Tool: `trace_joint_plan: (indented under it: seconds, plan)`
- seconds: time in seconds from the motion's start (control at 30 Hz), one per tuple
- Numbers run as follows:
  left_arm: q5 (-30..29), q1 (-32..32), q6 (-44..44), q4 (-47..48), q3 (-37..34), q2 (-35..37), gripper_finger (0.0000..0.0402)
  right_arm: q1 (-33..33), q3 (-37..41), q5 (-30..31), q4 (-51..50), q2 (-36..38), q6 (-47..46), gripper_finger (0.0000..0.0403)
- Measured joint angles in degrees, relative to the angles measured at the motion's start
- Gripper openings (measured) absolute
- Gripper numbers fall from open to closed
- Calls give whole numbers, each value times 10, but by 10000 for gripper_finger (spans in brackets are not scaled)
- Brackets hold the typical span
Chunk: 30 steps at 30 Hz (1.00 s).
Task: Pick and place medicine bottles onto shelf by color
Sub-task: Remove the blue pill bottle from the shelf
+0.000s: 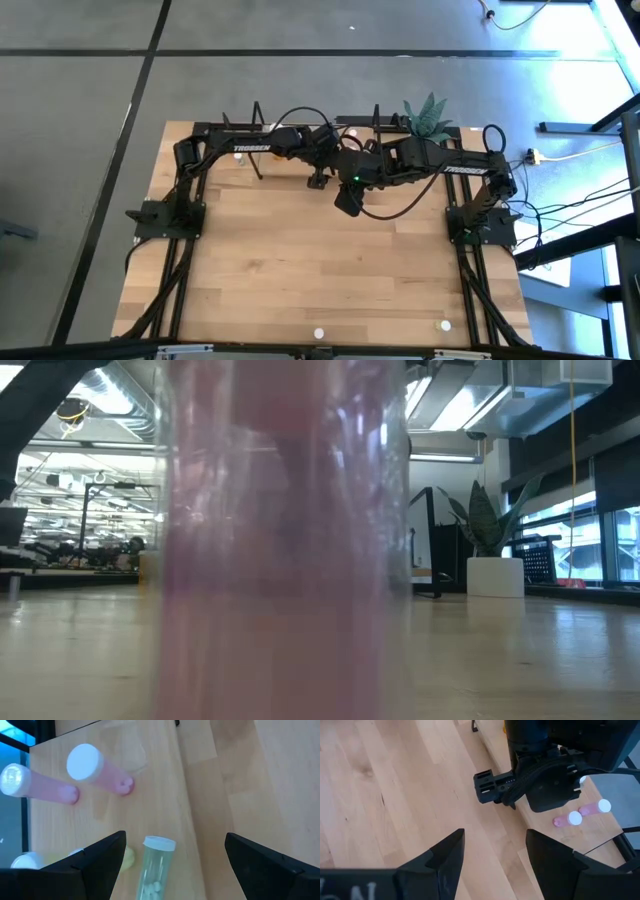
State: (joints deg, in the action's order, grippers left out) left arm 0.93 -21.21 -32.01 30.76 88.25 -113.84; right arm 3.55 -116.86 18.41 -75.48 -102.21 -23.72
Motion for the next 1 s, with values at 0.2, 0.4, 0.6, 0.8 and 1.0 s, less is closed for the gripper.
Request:
trace_joint_plan:
  seconds: [0.2, 0.4, 0.6, 0.8, 1.0]
  plan:
    - [0, -2, 0, -2, 0, -5, 334, 0, 0, 0, 0, 0, 1, 213]
    - [-4, -1, -1, -2, 0, -28, 333, 0, 0, 0, 0, 0, 1, 213]
    - [-32, -2, -9, -6, 0, -32, 323, 0, 0, 1, 1, 0, 2, 213]
    - [-33, -2, -17, -4, 0, -32, 311, 0, 0, 1, 3, 0, 2, 213]
    - [-32, 0, -19, -4, 0, -32, 288, 0, 0, 1, 3, 0, 2, 213]
